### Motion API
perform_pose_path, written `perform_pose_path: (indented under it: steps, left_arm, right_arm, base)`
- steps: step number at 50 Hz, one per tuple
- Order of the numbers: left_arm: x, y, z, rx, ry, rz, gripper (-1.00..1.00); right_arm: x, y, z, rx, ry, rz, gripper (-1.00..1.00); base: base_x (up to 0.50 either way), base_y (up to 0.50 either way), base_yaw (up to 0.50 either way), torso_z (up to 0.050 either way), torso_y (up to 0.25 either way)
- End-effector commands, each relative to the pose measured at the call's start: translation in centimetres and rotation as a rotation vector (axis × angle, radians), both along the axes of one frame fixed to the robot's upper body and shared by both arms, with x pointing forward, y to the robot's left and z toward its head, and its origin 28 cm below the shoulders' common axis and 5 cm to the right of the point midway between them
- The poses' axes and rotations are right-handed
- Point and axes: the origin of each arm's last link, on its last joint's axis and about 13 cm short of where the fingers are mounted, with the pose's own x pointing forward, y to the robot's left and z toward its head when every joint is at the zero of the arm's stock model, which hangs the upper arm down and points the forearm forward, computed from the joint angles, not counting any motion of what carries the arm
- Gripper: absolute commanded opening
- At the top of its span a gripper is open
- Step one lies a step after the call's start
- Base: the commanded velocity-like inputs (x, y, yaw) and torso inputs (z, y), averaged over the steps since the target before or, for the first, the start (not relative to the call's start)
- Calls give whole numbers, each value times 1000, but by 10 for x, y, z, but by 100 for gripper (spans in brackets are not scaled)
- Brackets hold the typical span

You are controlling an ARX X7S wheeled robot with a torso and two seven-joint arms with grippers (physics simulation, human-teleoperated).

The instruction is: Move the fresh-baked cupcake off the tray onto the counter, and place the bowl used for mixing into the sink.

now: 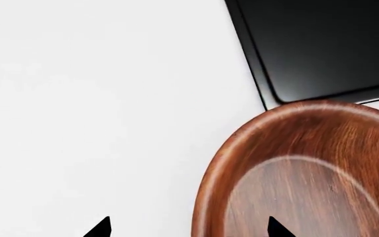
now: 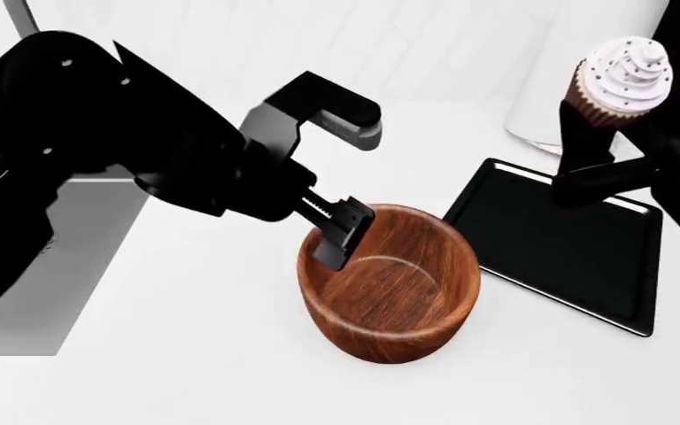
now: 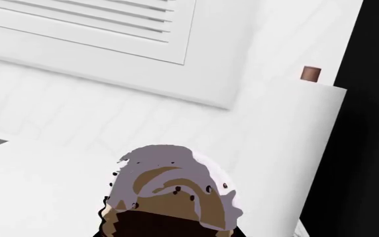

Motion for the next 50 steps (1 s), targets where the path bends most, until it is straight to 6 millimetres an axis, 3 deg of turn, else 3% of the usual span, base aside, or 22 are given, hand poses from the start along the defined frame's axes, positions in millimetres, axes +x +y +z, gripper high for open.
perform_pose_path:
  steps: [1, 50]
  left_arm:
    - [3, 0, -7, 8, 14, 5, 100]
    - [20, -5, -37, -18, 58, 16, 100]
  right_arm:
    - [0, -1, 0, -10, -9, 0, -100]
    - [4, 2, -5, -14, 0, 9, -100]
  base:
    - [0, 0, 0, 0, 0]
    - [0, 0, 0, 0, 0]
